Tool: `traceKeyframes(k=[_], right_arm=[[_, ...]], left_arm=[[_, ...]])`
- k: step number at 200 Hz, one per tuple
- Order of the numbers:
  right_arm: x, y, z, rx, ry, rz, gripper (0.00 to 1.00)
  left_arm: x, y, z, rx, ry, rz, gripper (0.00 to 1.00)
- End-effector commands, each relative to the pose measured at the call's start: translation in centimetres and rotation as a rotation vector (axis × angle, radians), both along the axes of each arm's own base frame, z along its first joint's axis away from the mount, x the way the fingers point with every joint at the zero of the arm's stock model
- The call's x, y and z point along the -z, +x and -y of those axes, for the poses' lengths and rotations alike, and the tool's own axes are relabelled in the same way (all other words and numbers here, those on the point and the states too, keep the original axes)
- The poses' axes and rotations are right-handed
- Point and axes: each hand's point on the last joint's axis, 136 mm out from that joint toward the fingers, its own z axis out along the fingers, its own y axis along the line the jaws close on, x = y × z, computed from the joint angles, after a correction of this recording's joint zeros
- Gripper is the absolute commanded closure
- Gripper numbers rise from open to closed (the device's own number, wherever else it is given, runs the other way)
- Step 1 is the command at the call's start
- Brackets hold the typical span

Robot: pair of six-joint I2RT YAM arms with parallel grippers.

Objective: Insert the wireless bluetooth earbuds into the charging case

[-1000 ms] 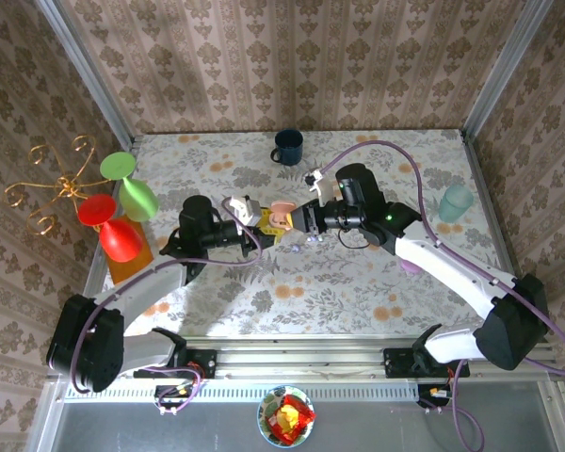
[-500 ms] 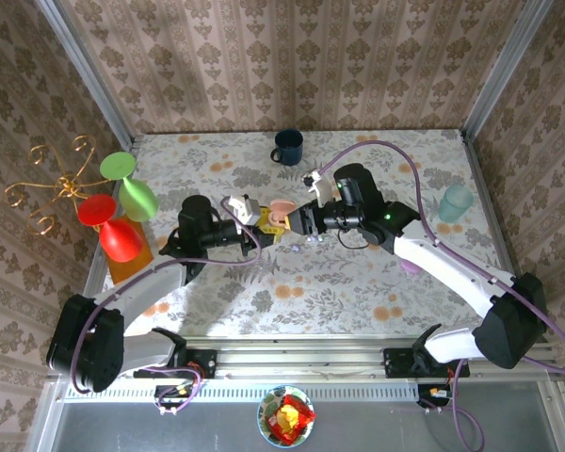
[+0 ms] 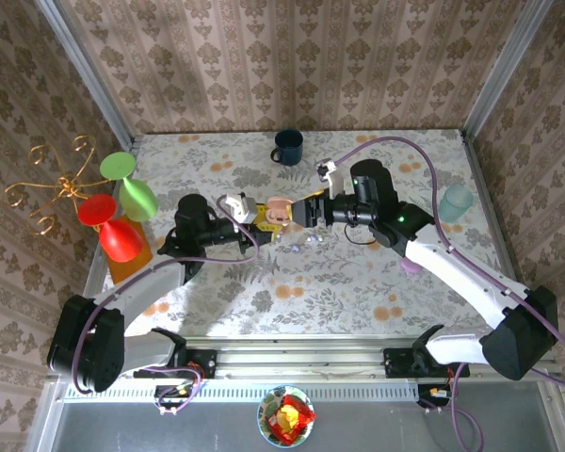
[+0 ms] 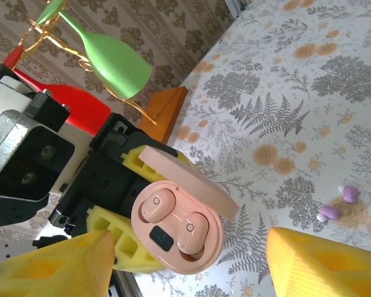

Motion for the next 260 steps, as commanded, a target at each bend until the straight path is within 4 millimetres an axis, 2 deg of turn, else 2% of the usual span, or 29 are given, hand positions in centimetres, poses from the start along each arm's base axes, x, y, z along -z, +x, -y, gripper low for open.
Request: traceKeyframes(k=[1, 38, 41, 57, 59, 97, 111, 114, 123, 149, 180, 224, 260], right_arm=[[-2.3, 0.4, -1.0, -0.044, 0.047, 0.027, 0.29], [-3.2, 0.2, -2.5, -0.136, 0.07, 0.025, 0.31], [-2.4, 0.6, -2.8, -0.142, 0.059, 0.005, 0.31], [-2.1, 0.4, -3.0, -0.168, 0.047, -0.002, 0.35], [-2.1, 0.3, -3.1, -0.173, 0.047, -0.002, 0.35], [-1.3, -0.6, -2.8, -0.189, 0.043, -0.021, 0.4], [-0.7, -0.2, -2.6, -0.161, 0.038, -0.028, 0.4], [-1.6, -0.5, -2.2, -0.145, 0.049, -0.006, 0.4], [-1.8, 0.3, -1.4, -0.07, 0.052, -0.001, 0.39], [-3.0, 2.1, 0.1, 0.065, 0.183, -0.086, 0.29], [-3.6, 1.9, -0.6, 0.026, 0.352, -0.211, 0.22], [-3.3, 1.5, -1.4, -0.024, 0.472, -0.3, 0.23], [-3.3, 1.3, -2.0, -0.062, 0.482, -0.308, 0.34]], left_arm=[[-1.0, -0.8, 0.1, 0.055, -0.031, 0.046, 0.68], [-0.8, -0.8, 0.2, 0.066, -0.031, 0.035, 0.68], [-0.8, -0.7, 0.2, 0.063, -0.031, 0.033, 0.68], [-0.9, -0.4, 0.2, 0.051, -0.034, 0.027, 0.68], [-1.0, 0.1, -0.2, 0.031, -0.035, 0.026, 0.68], [-1.3, 1.2, -1.0, -0.013, -0.057, 0.004, 0.67], [-1.5, 1.2, -1.1, -0.017, -0.066, 0.007, 0.67], [-1.5, 1.3, -1.1, -0.018, -0.068, 0.006, 0.67], [-1.6, 1.2, -1.1, -0.014, -0.073, 0.009, 0.67], [-2.6, 1.3, -1.1, -0.021, -0.114, 0.043, 0.67], [-4.0, 2.1, -1.2, -0.057, -0.182, 0.078, 0.67], [-5.5, 3.1, -1.1, -0.091, -0.244, 0.119, 0.68], [-5.5, 3.1, -0.4, -0.072, -0.244, 0.14, 0.68]])
